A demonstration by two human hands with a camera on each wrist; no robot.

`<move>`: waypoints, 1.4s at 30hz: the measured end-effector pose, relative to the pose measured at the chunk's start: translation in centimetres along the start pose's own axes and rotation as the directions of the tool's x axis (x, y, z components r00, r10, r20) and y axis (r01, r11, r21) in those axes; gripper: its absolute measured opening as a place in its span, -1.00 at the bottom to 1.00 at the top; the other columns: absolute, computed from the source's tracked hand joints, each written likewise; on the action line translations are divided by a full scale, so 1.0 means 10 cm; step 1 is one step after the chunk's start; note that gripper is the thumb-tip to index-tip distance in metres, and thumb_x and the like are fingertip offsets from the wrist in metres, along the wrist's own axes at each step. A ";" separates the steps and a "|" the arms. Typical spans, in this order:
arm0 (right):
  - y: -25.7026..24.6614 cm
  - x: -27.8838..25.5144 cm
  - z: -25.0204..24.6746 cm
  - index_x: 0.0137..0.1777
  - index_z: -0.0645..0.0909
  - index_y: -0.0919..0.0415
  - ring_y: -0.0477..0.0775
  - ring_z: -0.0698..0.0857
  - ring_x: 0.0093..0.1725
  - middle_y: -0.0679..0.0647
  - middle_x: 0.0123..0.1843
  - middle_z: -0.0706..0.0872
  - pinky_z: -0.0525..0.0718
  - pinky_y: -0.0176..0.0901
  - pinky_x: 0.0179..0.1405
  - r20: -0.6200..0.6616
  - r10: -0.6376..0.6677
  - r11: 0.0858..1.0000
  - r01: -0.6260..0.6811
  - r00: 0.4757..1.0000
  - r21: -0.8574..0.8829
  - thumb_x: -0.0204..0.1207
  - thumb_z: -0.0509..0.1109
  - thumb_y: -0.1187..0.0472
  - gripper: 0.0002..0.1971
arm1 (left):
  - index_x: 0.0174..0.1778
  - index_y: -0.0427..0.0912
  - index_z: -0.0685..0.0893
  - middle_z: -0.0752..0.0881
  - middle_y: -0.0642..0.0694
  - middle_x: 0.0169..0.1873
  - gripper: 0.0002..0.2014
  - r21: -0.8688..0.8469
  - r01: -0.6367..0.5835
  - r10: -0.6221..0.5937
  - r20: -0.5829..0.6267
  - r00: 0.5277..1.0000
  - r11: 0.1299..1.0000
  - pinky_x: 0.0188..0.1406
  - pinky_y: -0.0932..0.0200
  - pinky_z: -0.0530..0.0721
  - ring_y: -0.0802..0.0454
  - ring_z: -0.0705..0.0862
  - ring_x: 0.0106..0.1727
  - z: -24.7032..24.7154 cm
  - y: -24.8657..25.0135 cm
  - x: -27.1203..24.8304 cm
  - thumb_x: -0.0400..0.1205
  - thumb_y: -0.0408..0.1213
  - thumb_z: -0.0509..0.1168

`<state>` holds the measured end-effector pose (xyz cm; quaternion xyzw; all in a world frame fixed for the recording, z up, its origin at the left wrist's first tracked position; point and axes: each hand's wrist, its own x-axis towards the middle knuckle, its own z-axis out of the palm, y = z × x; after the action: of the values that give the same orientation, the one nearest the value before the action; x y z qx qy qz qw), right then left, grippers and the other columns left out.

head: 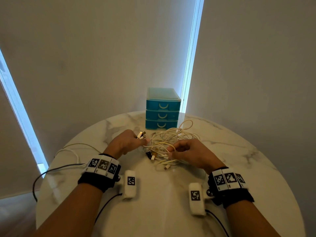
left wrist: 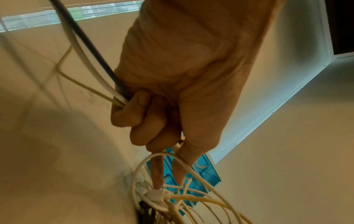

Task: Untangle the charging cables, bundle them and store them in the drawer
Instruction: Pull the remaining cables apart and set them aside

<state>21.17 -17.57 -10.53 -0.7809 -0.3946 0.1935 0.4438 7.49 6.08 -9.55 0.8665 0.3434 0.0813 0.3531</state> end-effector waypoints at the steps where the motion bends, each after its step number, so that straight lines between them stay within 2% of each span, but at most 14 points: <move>1: -0.01 0.00 0.00 0.05 0.94 -0.04 -0.28 0.85 -0.15 -0.12 -0.10 0.94 0.74 -0.45 -0.21 -0.001 -0.003 1.000 0.003 1.000 -0.009 0.53 0.73 0.16 -0.87 | -0.31 -0.25 0.67 0.57 -0.12 -0.43 -0.44 0.008 0.015 -0.015 0.016 1.000 1.000 -0.44 0.16 0.47 -0.04 0.51 -0.40 0.00 0.01 0.00 0.62 0.23 0.53; 5: -0.03 -0.02 0.00 0.00 0.95 -0.06 -0.33 0.81 -0.14 -0.16 -0.10 0.93 0.60 -0.60 -0.25 -0.008 -0.041 0.999 0.040 0.999 -0.035 0.52 0.73 0.19 -0.87 | -0.33 -0.21 0.63 0.59 -0.10 -0.43 -0.45 0.042 0.051 -0.052 0.017 0.998 0.998 -0.45 0.18 0.46 -0.01 0.53 -0.41 0.01 0.02 -0.03 0.56 0.24 0.59; 9: -0.05 -0.03 0.00 -0.02 0.96 -0.06 -0.23 0.80 0.03 -0.16 -0.05 0.93 0.63 -0.34 -0.01 -0.036 -0.092 0.995 0.091 0.995 -0.034 0.50 0.74 0.17 -0.88 | -0.31 -0.22 0.61 0.59 -0.10 -0.41 -0.44 0.045 0.072 -0.073 0.009 0.997 0.996 -0.45 0.17 0.41 -0.01 0.51 -0.41 0.03 0.04 -0.05 0.52 0.22 0.63; 12: -0.07 -0.04 -0.01 0.00 0.96 -0.04 -0.31 0.76 0.00 -0.18 -0.06 0.92 0.56 -0.29 0.02 -0.042 -0.110 0.994 0.110 0.993 -0.012 0.52 0.73 0.17 -0.89 | -0.26 -0.22 0.64 0.61 -0.11 -0.36 -0.54 -0.008 0.072 -0.072 -0.018 0.997 0.997 -0.44 0.16 0.42 0.00 0.53 -0.37 0.04 0.05 -0.07 0.53 0.08 0.66; 15: -0.06 -0.05 -0.03 -0.02 0.94 -0.06 -0.27 0.78 0.05 -0.19 -0.03 0.92 0.60 -0.24 0.05 -0.055 -0.114 0.993 0.112 0.992 -0.038 0.53 0.72 0.20 -0.88 | -0.17 -0.29 0.76 0.66 -0.11 -0.34 -0.63 -0.178 0.010 -0.040 -0.168 0.985 0.984 -0.40 0.13 0.46 -0.03 0.58 -0.33 0.02 0.02 -0.06 0.51 -0.04 0.66; 17: -0.03 -0.04 -0.05 -0.04 0.94 -0.05 -0.19 0.80 0.10 -0.17 -0.02 0.92 0.62 -0.19 0.10 -0.078 -0.108 0.993 0.103 0.991 -0.062 0.52 0.72 0.22 -0.87 | -0.28 -0.23 0.77 0.64 -0.06 -0.44 -0.70 -0.361 -0.099 -0.022 -0.315 0.949 0.927 -0.35 0.09 0.47 -0.03 0.57 -0.36 0.00 0.01 -0.06 0.52 -0.08 0.64; 20: -0.04 -0.05 -0.06 -0.06 0.94 -0.07 -0.16 0.80 0.09 -0.17 -0.06 0.92 0.68 -0.21 0.10 -0.080 -0.076 0.995 0.069 0.994 -0.078 0.51 0.73 0.24 -0.85 | -0.41 -0.06 0.72 0.56 0.20 -0.63 -0.70 -0.601 -0.254 -0.044 -0.436 0.899 0.757 -0.31 0.10 0.46 0.15 0.49 -0.47 -0.06 0.05 -0.07 0.60 -0.15 0.61; 23: -0.11 -0.08 -0.07 -0.02 0.94 -0.09 -0.18 0.81 0.01 -0.15 -0.06 0.92 0.69 -0.37 -0.03 -0.027 -0.025 0.997 0.023 0.999 -0.078 0.53 0.72 0.19 -0.87 | -0.07 -0.10 0.89 0.54 0.30 -0.66 -0.88 -0.688 -0.376 -0.035 -0.503 0.864 0.621 -0.34 0.19 0.47 0.32 0.47 -0.56 -0.12 0.12 -0.10 0.69 -0.14 0.56; 26: -0.17 -0.13 -0.13 0.10 0.91 -0.26 -0.20 0.77 0.18 -0.27 0.13 0.88 0.66 -0.23 0.06 -0.022 -0.065 0.996 0.064 0.998 -0.065 0.51 0.73 -0.05 -0.81 | 0.02 -0.07 0.92 0.62 0.32 -0.54 -0.86 -0.660 -0.469 0.019 -0.567 0.823 0.586 -0.25 0.21 0.53 0.37 0.53 -0.47 -0.15 0.16 -0.14 0.71 -0.09 0.55; 29: -0.24 -0.15 -0.18 0.12 0.91 -0.19 -0.14 0.82 0.12 -0.25 0.11 0.91 0.73 -0.20 0.09 -0.212 -0.143 0.986 0.158 0.967 0.055 0.56 0.67 -0.07 -0.84 | 0.11 -0.08 0.92 0.60 0.29 -0.54 -0.82 -0.628 -0.542 0.116 -0.588 0.801 0.558 -0.27 0.27 0.48 0.32 0.51 -0.47 -0.17 0.20 -0.20 0.72 -0.08 0.53; 32: -0.24 -0.12 -0.17 0.11 0.90 -0.11 -0.12 0.84 0.01 -0.19 0.05 0.92 0.77 -0.20 0.10 -0.484 -0.180 0.951 0.277 0.857 0.137 0.63 0.64 0.10 -0.88 | 0.16 -0.12 0.91 0.44 0.21 -0.54 -0.77 -0.599 -0.599 0.230 -0.579 0.782 0.532 -0.47 0.27 0.31 0.15 0.27 -0.47 -0.17 0.26 -0.26 0.73 -0.06 0.50; 34: -0.20 -0.10 -0.14 0.16 0.88 -0.13 -0.10 0.81 0.03 -0.21 0.09 0.91 0.77 -0.18 0.10 -0.563 -0.197 0.941 0.315 0.803 0.120 0.65 0.62 0.15 -0.83 | 0.20 -0.16 0.89 0.45 0.18 -0.53 -0.74 -0.609 -0.618 0.268 -0.569 0.777 0.498 -0.52 0.28 0.30 0.15 0.25 -0.46 -0.17 0.29 -0.27 0.74 -0.07 0.48; 38: -0.23 -0.08 -0.14 0.34 0.83 -0.18 -0.10 0.81 0.17 -0.21 0.27 0.87 0.80 -0.12 0.27 -0.569 -0.240 0.930 0.354 0.786 0.097 0.72 0.55 0.15 -0.73 | 0.25 -0.20 0.85 0.48 0.10 -0.48 -0.63 -0.647 -0.626 0.313 -0.543 0.779 0.435 -0.50 0.24 0.31 0.14 0.27 -0.44 -0.18 0.30 -0.27 0.68 -0.01 0.45; 42: -0.30 -0.06 -0.03 0.45 0.78 -0.23 -0.19 0.80 0.18 -0.29 0.26 0.87 0.76 -0.10 0.30 -0.422 -0.308 0.930 0.364 0.853 0.056 0.71 0.56 0.09 -0.65 | 0.25 -0.23 0.81 0.57 0.21 -0.49 -0.65 -0.652 -0.628 0.367 -0.511 0.778 0.425 -0.48 0.23 0.29 0.15 0.27 -0.44 -0.17 0.33 -0.32 0.68 -0.05 0.42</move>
<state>19.65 -17.37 -7.81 -0.6912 -0.4106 -0.0274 0.5941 6.20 3.24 -5.77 0.6539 0.0419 0.4535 0.6042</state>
